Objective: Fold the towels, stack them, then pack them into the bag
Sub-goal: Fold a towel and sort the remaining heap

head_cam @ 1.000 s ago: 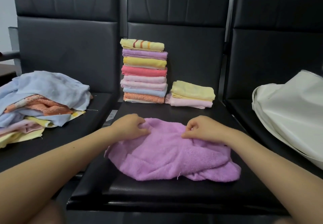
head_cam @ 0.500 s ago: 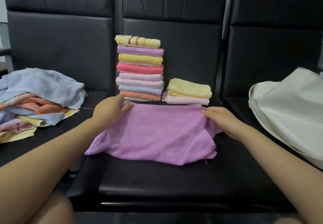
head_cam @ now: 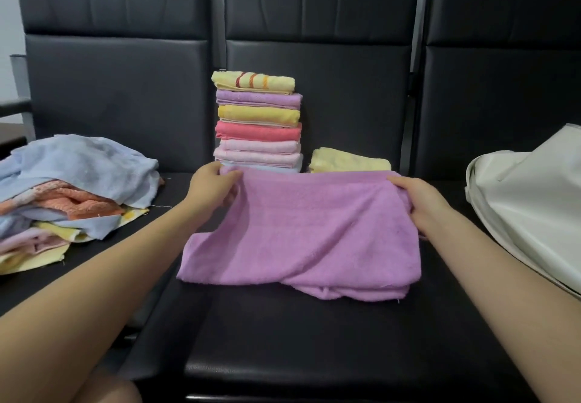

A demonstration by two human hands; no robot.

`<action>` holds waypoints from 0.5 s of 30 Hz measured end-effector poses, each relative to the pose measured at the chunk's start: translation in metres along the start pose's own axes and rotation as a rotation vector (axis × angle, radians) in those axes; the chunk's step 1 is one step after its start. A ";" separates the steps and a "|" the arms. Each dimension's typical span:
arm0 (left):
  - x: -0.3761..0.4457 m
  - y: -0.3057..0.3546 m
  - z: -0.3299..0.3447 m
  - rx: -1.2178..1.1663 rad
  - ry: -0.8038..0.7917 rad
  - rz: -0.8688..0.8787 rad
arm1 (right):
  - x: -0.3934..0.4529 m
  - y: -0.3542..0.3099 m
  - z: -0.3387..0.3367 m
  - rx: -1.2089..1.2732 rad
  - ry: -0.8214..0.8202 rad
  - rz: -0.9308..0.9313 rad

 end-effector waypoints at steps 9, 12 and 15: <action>0.020 -0.034 0.037 0.319 -0.068 -0.030 | 0.061 0.019 0.007 -0.615 0.175 -0.208; 0.003 -0.040 0.030 0.452 -0.097 0.067 | 0.056 0.025 0.000 -0.872 0.169 -0.343; -0.014 -0.043 0.017 0.534 -0.102 0.065 | 0.039 0.022 -0.008 -0.936 0.157 -0.435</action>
Point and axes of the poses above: each hand's wrist, its own x-axis towards the middle knuckle, its own z-axis out of the palm, y = z × x, the point moved 7 cm from there along x, towards the middle knuckle, and after that the axes turned 4 degrees about x, right-handed, at the moved point
